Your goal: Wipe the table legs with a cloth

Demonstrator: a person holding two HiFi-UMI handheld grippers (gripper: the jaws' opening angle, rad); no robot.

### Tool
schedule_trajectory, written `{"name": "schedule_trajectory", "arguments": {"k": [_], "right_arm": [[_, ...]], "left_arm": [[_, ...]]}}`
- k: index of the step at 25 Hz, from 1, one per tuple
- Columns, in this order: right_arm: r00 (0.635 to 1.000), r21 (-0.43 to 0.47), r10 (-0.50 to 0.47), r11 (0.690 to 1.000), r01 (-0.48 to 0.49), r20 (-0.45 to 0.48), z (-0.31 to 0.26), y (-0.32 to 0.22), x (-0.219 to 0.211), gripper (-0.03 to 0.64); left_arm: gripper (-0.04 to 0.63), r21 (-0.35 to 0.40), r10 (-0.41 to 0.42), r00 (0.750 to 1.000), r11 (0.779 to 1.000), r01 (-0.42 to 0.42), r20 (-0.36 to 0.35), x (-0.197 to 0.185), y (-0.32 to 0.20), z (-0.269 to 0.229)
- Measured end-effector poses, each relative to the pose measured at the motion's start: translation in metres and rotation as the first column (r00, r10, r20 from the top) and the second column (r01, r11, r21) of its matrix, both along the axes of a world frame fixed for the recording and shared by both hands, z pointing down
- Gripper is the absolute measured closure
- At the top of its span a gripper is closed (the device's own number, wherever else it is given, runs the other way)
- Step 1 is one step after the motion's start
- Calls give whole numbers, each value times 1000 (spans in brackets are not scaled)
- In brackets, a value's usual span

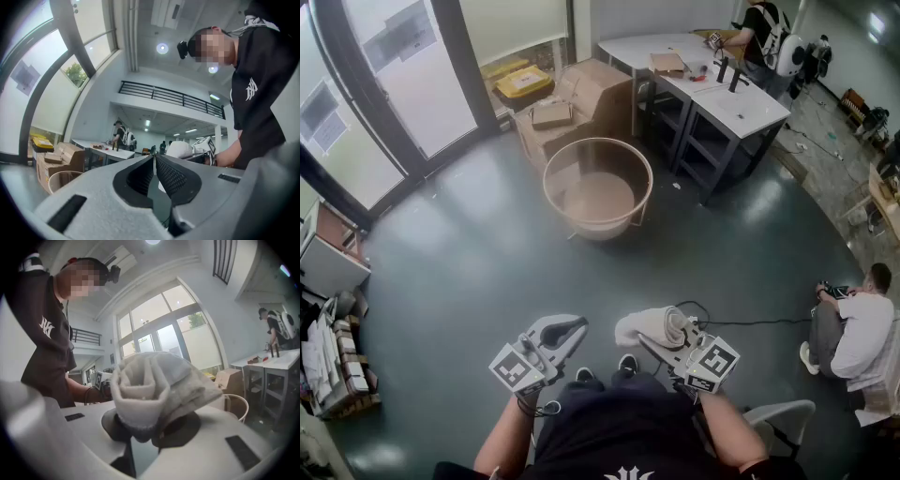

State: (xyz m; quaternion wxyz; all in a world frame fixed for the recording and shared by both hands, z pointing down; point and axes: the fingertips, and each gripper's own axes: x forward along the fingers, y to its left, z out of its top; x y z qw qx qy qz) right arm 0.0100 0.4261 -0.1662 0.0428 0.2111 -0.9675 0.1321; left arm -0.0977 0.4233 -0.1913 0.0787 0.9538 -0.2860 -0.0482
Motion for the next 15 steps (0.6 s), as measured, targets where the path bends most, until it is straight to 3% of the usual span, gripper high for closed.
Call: {"name": "schedule_trajectory", "arguments": {"k": [4, 10, 15], "right_arm": [[999, 8, 20, 1000, -20, -31, 7, 6, -30, 529], [996, -24, 16, 1000, -18, -89, 36, 0, -64, 529], [994, -13, 33, 999, -34, -106, 64, -30, -66, 528]], "left_arm": [[574, 11, 10, 1000, 1000, -10, 29, -26, 12, 14], [574, -87, 38, 999, 996, -37, 11, -50, 14, 53], [574, -94, -31, 999, 995, 30, -8, -63, -14, 93]]}}
